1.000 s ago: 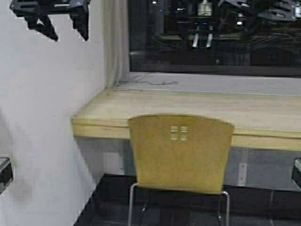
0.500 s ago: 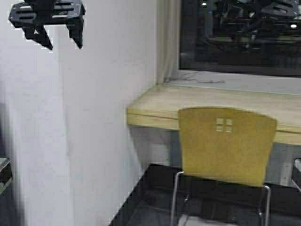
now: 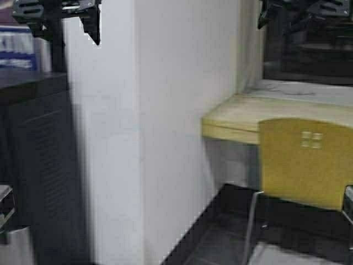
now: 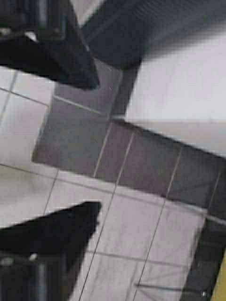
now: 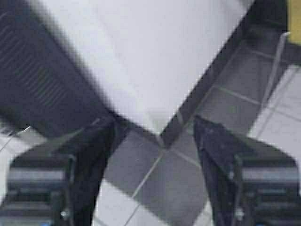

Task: Push the chairs under the table

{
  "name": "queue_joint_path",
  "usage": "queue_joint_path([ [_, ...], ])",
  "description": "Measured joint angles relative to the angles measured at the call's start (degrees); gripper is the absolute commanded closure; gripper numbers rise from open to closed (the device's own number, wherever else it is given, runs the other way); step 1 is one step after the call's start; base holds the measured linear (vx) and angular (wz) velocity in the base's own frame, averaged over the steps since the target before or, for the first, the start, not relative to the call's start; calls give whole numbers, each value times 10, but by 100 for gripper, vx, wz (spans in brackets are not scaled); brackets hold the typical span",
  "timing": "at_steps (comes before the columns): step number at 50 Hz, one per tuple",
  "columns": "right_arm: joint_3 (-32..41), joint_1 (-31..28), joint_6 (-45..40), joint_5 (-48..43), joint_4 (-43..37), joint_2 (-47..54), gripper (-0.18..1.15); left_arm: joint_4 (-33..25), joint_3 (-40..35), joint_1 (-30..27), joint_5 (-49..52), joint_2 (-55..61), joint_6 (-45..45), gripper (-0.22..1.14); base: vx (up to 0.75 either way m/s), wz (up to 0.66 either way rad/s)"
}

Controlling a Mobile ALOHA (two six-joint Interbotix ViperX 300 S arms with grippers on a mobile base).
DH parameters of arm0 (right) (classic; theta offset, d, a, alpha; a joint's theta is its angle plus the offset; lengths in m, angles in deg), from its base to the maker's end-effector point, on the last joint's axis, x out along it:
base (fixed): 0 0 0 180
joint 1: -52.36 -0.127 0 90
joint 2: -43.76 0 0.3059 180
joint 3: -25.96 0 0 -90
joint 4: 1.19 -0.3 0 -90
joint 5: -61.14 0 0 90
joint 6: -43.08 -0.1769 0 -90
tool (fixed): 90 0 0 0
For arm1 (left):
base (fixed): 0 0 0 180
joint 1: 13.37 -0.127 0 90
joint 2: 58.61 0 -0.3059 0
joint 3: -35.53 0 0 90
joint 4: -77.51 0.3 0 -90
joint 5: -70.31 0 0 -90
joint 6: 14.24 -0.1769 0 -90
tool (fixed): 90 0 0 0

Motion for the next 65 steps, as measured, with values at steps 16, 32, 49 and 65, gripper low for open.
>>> queue_joint_path([
  [16,3,-3,-4,10,-1,3,9,0,-8,-11,-6,11,-4,-10,-27,47],
  [32,5,-1,0,19,-1,11,9,-4,-8,-12,-7,11,-1,-10,-28,20],
  [49,9,0,3,22,-2,32,9,-8,-8,-12,-11,11,0,-10,-31,13],
  [65,12,-3,1,25,-2,25,9,-12,-8,-13,-16,25,-2,-10,-25,10],
])
